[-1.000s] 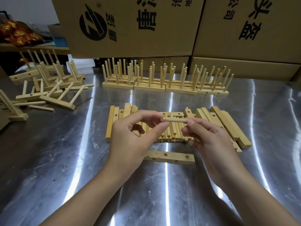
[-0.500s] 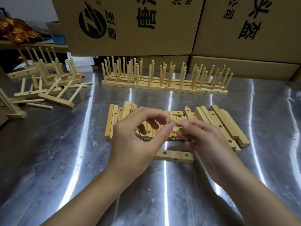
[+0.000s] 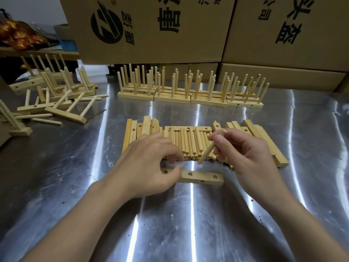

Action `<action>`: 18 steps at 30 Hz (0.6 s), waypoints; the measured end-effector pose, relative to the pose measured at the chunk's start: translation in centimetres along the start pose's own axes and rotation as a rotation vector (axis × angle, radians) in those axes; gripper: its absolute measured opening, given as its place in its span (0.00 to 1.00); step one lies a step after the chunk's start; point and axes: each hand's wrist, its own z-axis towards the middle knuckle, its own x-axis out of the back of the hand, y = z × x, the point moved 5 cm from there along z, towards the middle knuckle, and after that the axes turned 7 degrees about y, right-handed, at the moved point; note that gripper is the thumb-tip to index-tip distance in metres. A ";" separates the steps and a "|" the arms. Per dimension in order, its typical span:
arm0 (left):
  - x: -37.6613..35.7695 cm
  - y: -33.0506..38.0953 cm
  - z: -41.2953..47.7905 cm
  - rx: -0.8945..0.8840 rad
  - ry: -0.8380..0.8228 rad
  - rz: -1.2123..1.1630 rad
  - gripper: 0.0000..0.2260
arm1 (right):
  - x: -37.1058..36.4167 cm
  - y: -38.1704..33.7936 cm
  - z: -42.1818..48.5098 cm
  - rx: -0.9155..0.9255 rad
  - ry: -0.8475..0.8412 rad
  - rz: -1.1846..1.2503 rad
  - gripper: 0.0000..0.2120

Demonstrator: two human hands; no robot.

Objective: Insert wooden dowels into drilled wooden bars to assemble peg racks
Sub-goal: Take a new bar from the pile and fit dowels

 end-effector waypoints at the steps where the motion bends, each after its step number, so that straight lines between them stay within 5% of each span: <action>1: 0.1 -0.2 -0.1 0.007 -0.063 0.027 0.12 | 0.0 0.2 -0.1 0.000 -0.010 -0.010 0.08; 6: -0.1 -0.7 -0.6 0.050 -0.215 0.100 0.12 | -0.3 0.3 -0.2 0.038 -0.013 -0.078 0.07; 14: -2.6 0.2 -0.4 0.157 -0.232 -0.168 0.18 | -2.2 -0.1 -1.2 0.056 -0.103 -0.077 0.05; 18: -2.2 -0.9 -0.3 0.241 -0.228 -0.288 0.10 | -3.1 -0.3 -1.8 0.069 -0.113 -0.102 0.04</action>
